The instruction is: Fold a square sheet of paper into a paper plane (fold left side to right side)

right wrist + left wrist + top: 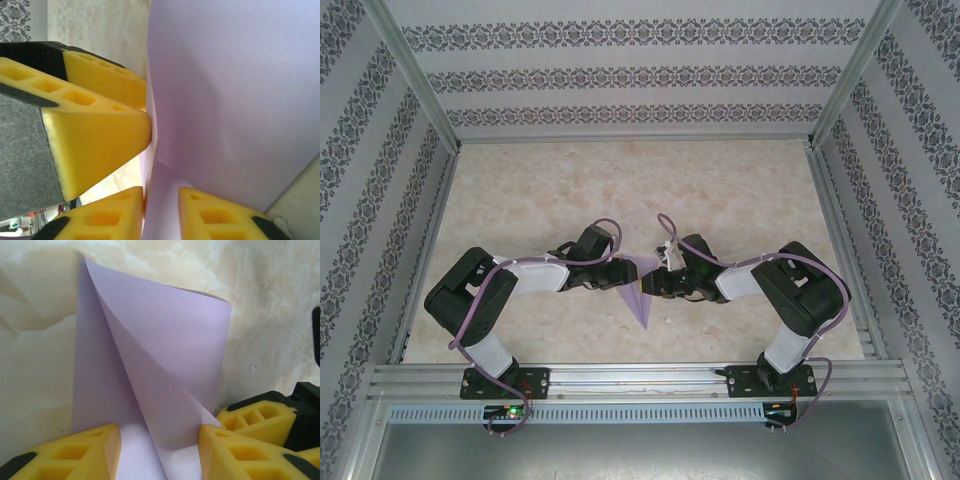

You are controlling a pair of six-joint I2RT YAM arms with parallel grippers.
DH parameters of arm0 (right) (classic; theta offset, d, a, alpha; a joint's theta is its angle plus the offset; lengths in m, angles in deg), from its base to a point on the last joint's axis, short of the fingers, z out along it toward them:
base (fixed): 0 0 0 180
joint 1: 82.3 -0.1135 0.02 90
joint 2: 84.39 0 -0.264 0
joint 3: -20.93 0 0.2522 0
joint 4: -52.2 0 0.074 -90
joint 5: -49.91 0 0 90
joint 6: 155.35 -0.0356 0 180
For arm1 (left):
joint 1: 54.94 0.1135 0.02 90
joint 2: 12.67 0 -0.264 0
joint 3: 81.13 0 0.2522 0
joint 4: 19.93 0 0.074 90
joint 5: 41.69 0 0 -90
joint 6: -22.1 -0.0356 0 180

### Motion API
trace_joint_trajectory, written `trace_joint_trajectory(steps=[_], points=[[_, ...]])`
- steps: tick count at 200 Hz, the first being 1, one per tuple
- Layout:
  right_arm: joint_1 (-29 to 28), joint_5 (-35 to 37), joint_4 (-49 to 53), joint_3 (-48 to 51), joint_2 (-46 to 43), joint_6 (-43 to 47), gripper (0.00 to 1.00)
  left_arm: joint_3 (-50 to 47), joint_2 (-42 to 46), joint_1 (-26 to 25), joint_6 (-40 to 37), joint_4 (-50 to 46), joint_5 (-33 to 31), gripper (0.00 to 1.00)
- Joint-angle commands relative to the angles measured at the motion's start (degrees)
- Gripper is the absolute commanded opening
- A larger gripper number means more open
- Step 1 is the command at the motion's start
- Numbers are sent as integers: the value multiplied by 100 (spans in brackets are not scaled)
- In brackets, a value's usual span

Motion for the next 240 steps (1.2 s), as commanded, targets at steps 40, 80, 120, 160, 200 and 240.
trace_joint_trajectory(steps=[40, 80, 120, 160, 200, 240], points=[[-51, 133, 151, -64, -97, 85, 5, -13, -50, -61, -198, -453, -363, 46], [-4, 288, 468, 21, -393, 206, 0, -24, -42, -66, -190, -467, -377, 45], [38, 410, 734, 55, -570, 321, 0, -19, -46, -61, -198, -472, -377, 46], [39, 500, 849, 40, -494, 372, 0, -12, -36, -61, -196, -480, -384, 46], [36, 557, 915, 18, -394, 400, 0, 3, -34, -64, -202, -513, -393, 46], [37, 656, 1025, -9, -334, 461, 0, 3, -48, -66, -201, -501, -384, 46]])
